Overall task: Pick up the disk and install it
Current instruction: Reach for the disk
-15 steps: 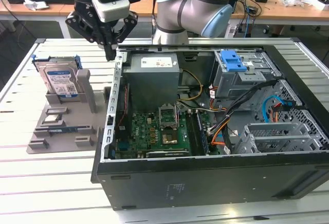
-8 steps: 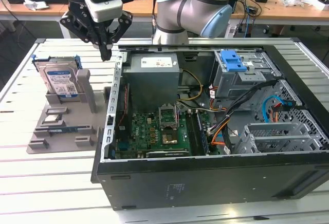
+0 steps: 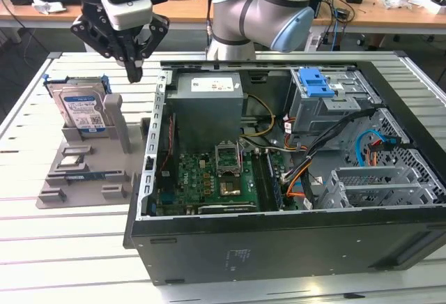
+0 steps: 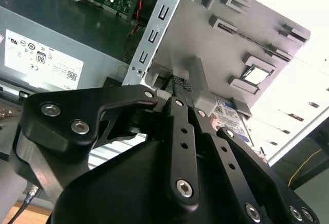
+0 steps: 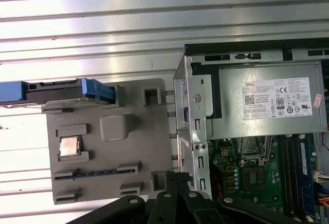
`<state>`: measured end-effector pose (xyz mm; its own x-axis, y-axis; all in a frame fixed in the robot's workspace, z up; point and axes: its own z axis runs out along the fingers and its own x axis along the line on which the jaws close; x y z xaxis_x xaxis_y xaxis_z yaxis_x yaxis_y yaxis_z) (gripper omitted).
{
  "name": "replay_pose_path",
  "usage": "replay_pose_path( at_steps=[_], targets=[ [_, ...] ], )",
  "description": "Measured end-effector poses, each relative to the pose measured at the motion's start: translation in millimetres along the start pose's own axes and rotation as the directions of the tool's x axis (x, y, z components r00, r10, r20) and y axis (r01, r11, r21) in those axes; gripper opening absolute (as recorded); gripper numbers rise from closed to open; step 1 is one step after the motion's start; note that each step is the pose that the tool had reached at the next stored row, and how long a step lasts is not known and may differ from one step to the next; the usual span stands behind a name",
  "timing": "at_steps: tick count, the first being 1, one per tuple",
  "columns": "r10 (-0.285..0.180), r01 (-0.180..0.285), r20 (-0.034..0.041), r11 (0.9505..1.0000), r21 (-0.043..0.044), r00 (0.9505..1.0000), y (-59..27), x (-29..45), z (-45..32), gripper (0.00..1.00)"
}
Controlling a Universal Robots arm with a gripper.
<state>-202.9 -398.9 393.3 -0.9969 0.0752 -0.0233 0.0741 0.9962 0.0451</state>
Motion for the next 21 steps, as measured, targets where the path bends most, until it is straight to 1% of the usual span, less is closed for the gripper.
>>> replay_pose_path(
  at_steps=[7,9,13,19,21],
  targets=[
    [0.0,0.0,0.0001,1.0,-0.0001,1.0,-0.8,11.1,-0.3,0.11],
    [0.0,0.0,0.0001,1.0,0.0,1.0,-1.2,16.2,-0.4,0.11],
    [0.0,0.0,0.0,1.0,0.0,1.0,-1.6,21.7,-0.6,0.11],
    [0.0,0.0,0.0,1.0,0.0,1.0,-2.1,27.8,-0.7,0.11],
    [0.0,0.0,0.0001,1.0,0.0,1.0,-2.4,31.8,-0.8,0.11]
  ],
)
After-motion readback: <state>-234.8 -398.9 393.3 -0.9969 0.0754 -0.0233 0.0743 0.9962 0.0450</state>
